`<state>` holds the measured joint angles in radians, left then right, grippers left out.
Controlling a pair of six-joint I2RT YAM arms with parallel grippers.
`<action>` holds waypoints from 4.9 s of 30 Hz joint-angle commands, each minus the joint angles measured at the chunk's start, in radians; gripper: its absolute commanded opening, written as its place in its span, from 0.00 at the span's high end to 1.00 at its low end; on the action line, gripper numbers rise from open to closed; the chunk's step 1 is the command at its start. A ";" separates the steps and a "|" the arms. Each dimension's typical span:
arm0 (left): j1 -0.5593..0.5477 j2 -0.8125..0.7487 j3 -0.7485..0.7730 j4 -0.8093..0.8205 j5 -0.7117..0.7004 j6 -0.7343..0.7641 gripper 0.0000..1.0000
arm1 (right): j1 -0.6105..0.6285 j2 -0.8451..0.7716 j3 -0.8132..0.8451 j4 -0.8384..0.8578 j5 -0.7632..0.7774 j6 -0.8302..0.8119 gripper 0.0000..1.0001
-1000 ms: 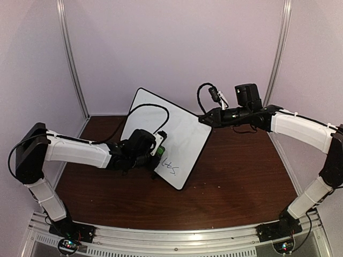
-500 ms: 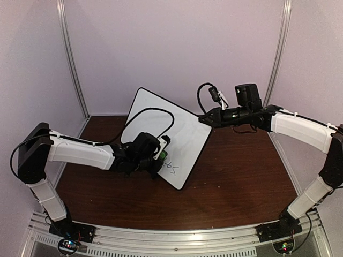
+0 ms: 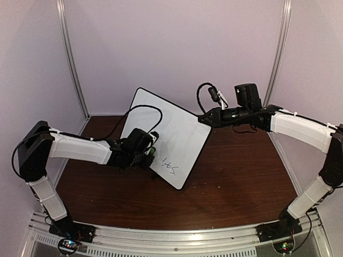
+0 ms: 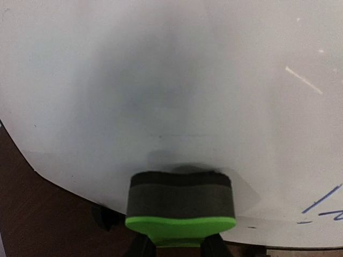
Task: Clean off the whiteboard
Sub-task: Erase the center of the whiteboard.
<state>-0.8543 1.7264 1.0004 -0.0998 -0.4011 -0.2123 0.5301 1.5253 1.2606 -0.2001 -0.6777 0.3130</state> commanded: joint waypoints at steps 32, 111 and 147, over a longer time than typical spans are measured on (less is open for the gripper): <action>-0.104 0.043 0.013 0.173 0.111 0.058 1.00 | 0.042 0.024 0.008 -0.056 -0.109 -0.053 1.00; -0.169 0.108 0.153 0.057 0.075 0.117 1.00 | 0.048 0.045 0.029 -0.068 -0.109 -0.054 1.00; -0.186 0.136 0.129 0.008 -0.057 0.099 1.00 | 0.060 0.033 0.020 -0.061 -0.108 -0.054 1.00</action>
<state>-0.9863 1.8111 1.1179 -0.2203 -0.5739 -0.1356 0.5392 1.5459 1.2858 -0.2115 -0.6483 0.3145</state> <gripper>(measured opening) 0.266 0.042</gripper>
